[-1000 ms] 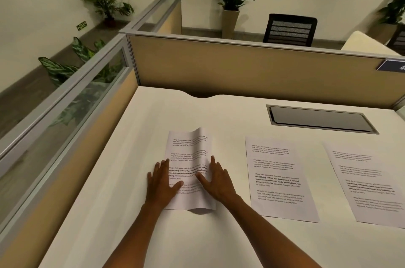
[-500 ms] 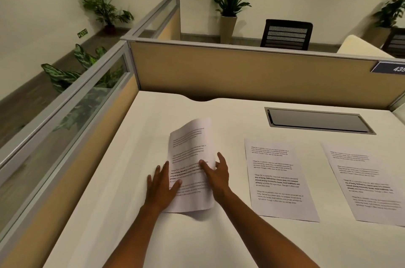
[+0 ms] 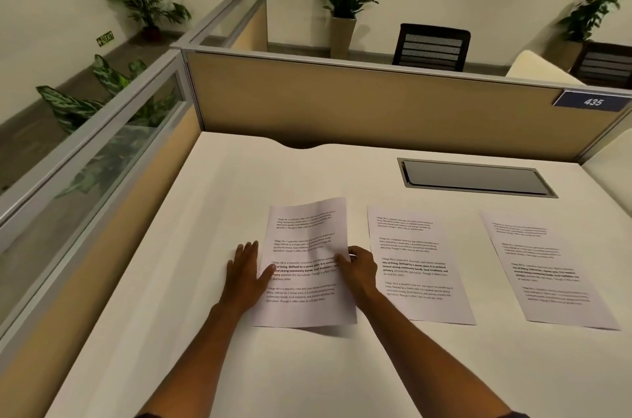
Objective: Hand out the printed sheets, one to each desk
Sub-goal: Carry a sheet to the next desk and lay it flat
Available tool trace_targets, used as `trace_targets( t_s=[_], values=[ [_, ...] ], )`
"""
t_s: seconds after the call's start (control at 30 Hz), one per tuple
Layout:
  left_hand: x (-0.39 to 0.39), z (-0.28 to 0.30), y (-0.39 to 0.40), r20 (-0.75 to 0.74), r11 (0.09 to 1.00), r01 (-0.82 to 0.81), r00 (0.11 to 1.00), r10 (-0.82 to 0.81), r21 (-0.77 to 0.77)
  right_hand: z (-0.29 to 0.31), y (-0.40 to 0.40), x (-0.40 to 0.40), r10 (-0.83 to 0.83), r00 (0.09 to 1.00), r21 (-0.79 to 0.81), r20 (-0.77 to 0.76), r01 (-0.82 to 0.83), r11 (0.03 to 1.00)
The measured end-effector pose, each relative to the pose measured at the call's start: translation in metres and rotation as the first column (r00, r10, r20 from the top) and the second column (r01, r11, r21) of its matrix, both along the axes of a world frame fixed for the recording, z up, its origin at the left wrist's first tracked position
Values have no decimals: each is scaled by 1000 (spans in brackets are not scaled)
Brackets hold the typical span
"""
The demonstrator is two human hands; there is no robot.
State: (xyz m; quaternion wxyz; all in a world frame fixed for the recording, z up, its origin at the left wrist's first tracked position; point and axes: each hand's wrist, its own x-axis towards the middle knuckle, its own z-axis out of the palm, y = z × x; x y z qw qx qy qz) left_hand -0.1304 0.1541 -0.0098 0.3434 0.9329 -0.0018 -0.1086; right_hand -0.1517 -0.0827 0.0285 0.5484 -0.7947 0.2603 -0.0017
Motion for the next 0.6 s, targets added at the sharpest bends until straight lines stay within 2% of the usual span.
trace_targets(
  t_s=[0.13, 0.3, 0.43, 0.6],
  values=[
    [6, 12, -15, -21, 977, -92, 996, 90, -192, 2, -18, -3, -25, 998, 75, 51, 21, 997],
    [11, 32, -50, -24, 926, -132, 991, 132, -353, 12, -53, -12, -53, 989, 184, 137, 27, 983],
    [6, 42, -91, -44, 862, -64, 998, 48, -503, 24, -91, -29, -108, 980, 225, 169, 68, 972],
    [-8, 48, -157, -167, 786, -107, 986, 5, -608, 33, -154, -70, -241, 953, 244, 181, 194, 950]
  ],
)
